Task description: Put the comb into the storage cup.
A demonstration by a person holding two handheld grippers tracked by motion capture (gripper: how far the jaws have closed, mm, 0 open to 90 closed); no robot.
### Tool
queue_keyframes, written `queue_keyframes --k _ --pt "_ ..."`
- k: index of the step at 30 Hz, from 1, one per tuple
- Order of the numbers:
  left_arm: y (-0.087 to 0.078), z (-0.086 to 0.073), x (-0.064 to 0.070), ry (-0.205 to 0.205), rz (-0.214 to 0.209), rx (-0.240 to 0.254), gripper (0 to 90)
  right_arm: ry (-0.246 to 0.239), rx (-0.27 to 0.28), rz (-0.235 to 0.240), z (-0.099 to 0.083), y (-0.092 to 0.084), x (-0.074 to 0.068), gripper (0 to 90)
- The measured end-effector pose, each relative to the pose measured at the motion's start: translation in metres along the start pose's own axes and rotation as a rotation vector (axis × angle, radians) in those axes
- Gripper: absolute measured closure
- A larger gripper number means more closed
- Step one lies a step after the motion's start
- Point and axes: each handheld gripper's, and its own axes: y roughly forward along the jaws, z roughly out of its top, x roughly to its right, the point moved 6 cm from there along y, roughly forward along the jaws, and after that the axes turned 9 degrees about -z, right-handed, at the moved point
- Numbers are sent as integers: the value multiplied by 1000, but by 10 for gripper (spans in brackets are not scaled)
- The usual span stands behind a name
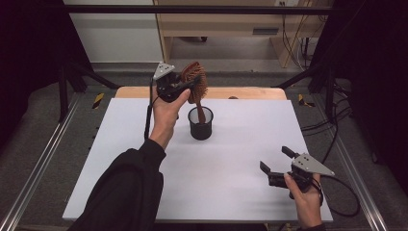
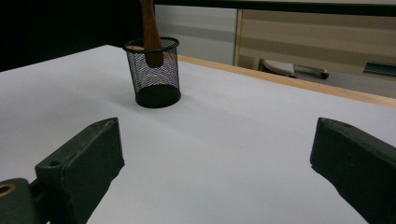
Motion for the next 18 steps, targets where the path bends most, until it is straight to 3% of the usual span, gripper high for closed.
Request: queue_keyframes --k 8,18 --pt "4 -9 5 68 26 -35 518 5 -3 -1 0 0 -1 30" --pt "7 -19 7 56 16 -47 518 1 -2 -1 0 0 -1 29"
